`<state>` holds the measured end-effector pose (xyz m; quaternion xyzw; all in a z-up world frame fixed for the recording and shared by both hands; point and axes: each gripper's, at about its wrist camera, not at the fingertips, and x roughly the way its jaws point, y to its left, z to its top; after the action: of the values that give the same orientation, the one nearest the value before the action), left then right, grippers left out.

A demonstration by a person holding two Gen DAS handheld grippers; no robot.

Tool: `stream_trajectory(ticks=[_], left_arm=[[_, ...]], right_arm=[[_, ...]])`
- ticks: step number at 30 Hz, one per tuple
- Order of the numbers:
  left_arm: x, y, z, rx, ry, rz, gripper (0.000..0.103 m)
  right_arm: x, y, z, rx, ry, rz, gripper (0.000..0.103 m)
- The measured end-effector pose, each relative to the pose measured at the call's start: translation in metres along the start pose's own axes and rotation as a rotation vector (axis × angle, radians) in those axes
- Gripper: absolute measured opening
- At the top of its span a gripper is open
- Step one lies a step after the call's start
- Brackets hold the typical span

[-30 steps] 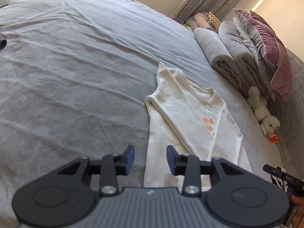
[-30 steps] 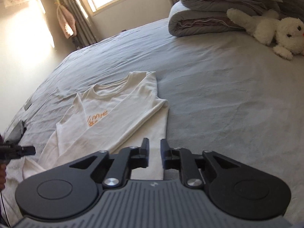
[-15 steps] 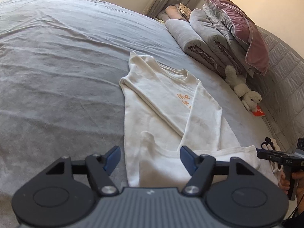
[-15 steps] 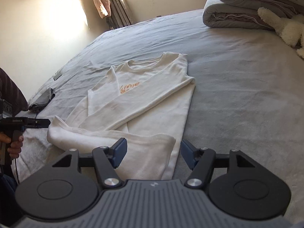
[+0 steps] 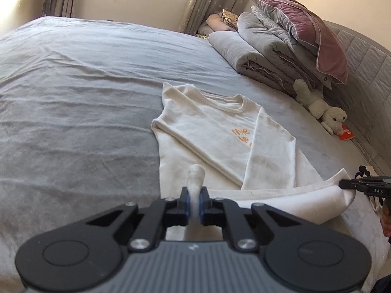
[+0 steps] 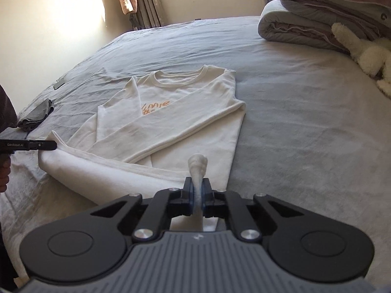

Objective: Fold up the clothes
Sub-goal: 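Lift the hem with both grippers and fold it up over the collar, then open both grippers and release the folded hem onto the body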

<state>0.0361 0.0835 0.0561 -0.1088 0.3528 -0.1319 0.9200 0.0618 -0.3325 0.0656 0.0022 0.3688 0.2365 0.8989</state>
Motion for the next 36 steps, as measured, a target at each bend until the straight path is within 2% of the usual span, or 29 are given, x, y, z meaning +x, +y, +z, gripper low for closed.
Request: stream_trajectory(ticks=[5, 8, 13, 21, 26, 30, 33, 35, 36], left_arm=[[0.010, -0.006, 0.024, 0.037, -0.085, 0.053, 0.007], [0.026, -0.006, 0.041, 0.037, -0.107, 0.075, 0.008], [0.055, -0.001, 0.062, 0.052, -0.110, 0.114, 0.008], [0.103, 0.005, 0.079, 0.071, -0.087, 0.181, 0.008], [0.129, 0.004, 0.076, 0.110, -0.059, 0.228, 0.008], [0.130, 0.009, 0.074, 0.101, -0.085, 0.227, 0.009], [0.129, 0.013, 0.078, 0.091, -0.071, 0.222, 0.014], [0.125, 0.020, 0.080, 0.045, -0.074, 0.222, 0.030], [0.121, 0.025, 0.082, 0.016, -0.079, 0.225, 0.033]], right_arm=[[0.014, 0.004, 0.019, -0.046, -0.080, -0.109, 0.007], [0.030, 0.000, 0.034, -0.036, -0.117, -0.148, 0.007], [0.059, -0.010, 0.056, -0.028, -0.144, -0.205, 0.007], [0.101, -0.029, 0.072, 0.016, -0.129, -0.255, 0.007], [0.125, -0.031, 0.067, -0.048, -0.079, -0.301, 0.007], [0.126, -0.028, 0.068, -0.082, -0.125, -0.317, 0.007], [0.130, -0.025, 0.070, -0.079, -0.124, -0.329, 0.007], [0.137, -0.024, 0.066, -0.082, -0.099, -0.348, 0.007], [0.136, -0.024, 0.065, -0.072, -0.106, -0.360, 0.009]])
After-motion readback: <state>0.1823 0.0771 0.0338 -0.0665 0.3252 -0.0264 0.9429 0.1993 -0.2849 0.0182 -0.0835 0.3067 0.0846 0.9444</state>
